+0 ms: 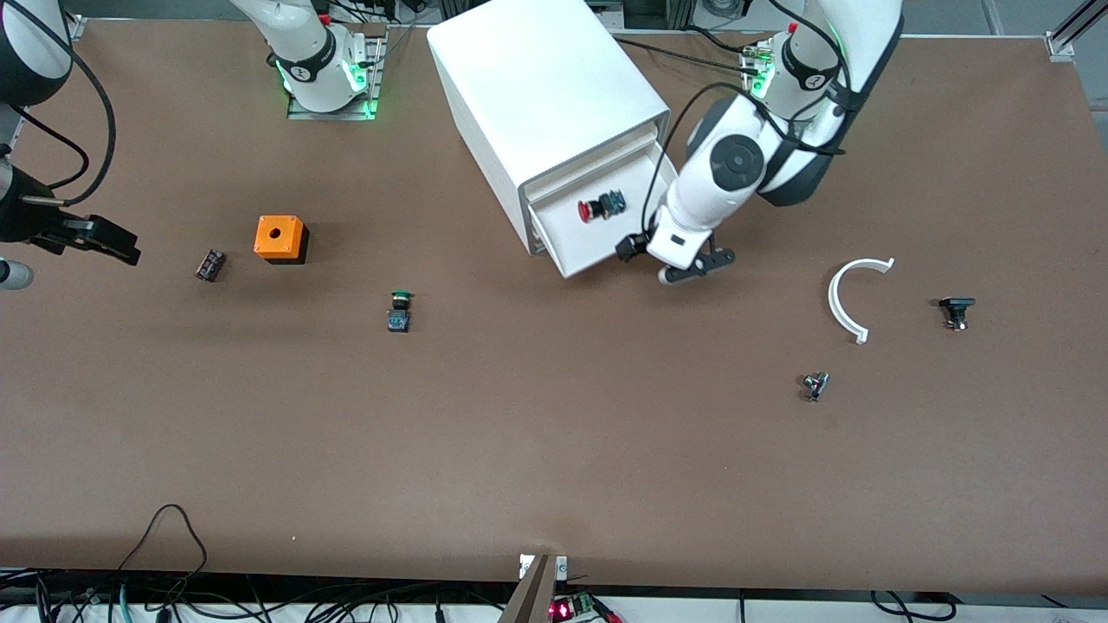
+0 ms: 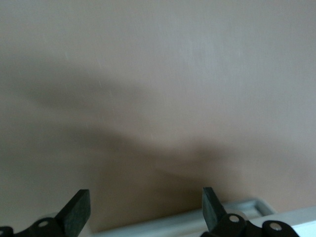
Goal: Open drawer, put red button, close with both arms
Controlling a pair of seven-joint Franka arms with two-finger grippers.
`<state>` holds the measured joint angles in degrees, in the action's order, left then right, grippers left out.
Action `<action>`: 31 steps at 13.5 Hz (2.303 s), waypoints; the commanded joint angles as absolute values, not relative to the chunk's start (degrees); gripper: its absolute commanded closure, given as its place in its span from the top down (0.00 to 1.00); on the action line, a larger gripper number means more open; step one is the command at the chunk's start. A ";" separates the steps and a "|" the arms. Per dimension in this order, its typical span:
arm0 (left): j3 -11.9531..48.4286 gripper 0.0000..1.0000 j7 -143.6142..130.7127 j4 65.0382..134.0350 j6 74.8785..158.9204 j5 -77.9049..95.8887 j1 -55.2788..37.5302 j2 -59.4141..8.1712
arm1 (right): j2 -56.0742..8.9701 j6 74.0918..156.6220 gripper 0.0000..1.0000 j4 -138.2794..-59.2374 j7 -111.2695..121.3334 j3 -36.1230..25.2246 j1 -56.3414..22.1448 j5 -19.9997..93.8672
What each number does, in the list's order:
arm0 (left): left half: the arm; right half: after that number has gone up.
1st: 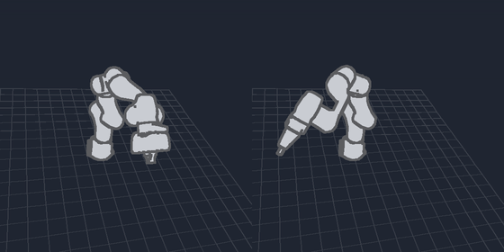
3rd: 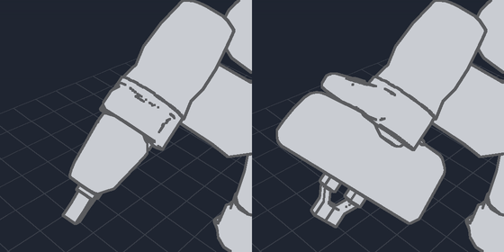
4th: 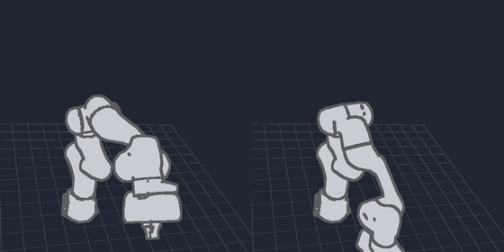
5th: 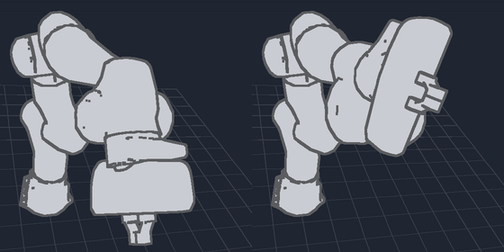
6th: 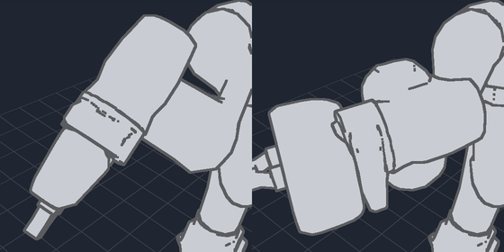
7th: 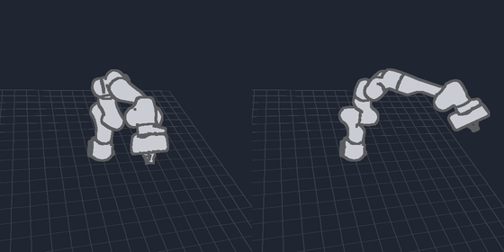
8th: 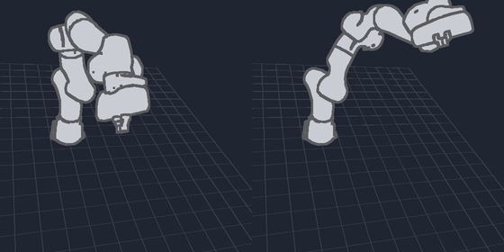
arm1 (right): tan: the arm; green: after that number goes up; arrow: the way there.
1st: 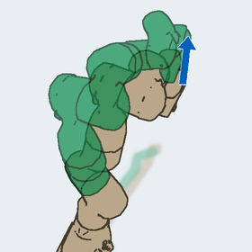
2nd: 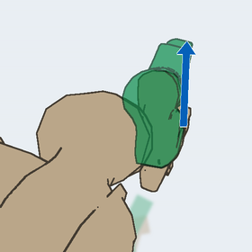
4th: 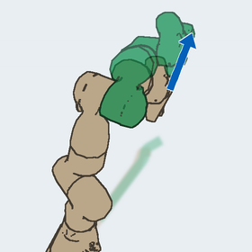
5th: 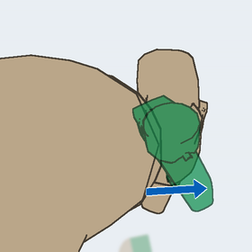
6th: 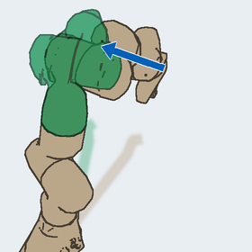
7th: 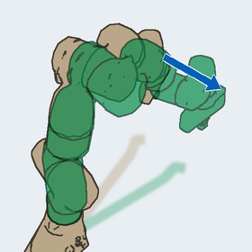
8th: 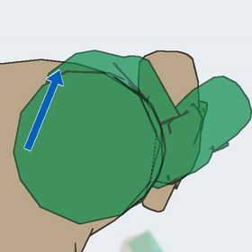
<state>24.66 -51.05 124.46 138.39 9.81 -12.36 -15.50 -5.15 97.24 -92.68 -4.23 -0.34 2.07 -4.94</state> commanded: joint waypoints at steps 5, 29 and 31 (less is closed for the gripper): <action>33.04 1.00 -55.11 128.76 138.34 11.16 -11.95 -11.78 | -2.91 95.89 1.00 -94.74 -1.05 -4.66 -2.99 -4.48; 7.65 1.00 -0.18 98.28 102.05 -0.87 -0.09 -0.18 | 4.83 98.88 1.00 -102.83 -0.88 -6.42 -3.08 -4.22; 5.98 1.00 0.09 97.65 102.13 -0.36 0.09 -0.26 | 4.83 98.88 1.00 -102.83 -0.88 -6.42 -3.08 -4.22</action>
